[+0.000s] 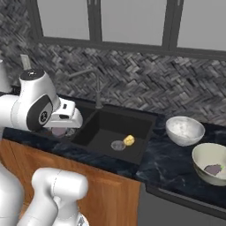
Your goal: Pick the eggplants from the cabinet and place them in one bowl. Pick the potato from the sink and place it in the other bowl.
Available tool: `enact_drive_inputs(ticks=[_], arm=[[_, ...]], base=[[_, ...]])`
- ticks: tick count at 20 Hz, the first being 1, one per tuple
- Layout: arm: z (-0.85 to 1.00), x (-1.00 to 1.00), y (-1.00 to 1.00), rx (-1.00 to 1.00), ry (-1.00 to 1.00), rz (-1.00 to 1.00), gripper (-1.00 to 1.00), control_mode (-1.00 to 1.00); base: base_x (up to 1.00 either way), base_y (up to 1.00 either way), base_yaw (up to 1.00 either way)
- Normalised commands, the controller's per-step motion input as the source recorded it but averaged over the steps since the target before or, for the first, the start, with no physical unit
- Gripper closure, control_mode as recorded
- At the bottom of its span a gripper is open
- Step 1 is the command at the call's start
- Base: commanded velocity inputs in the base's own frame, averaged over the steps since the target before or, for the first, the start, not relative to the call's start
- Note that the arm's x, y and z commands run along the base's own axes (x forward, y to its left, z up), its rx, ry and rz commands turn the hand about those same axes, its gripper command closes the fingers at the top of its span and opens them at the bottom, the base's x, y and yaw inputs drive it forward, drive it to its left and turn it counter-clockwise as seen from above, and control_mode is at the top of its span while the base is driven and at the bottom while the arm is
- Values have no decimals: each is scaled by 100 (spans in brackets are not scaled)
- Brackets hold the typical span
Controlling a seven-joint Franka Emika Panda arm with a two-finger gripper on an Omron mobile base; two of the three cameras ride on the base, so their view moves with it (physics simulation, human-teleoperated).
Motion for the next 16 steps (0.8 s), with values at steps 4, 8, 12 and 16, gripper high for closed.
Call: enact_drive_inputs(ticks=[4,8,12,16], arm=[[0,0,0,0,0,0,100,100],[0,0,0,0,0,0,100,100],[0,0,0,0,0,0,100,100],[0,0,0,0,0,0,100,100]], base=[[-1,-99,-3],[-19,-97,-24],[-8,-69,-36],[0,-38,-37]])
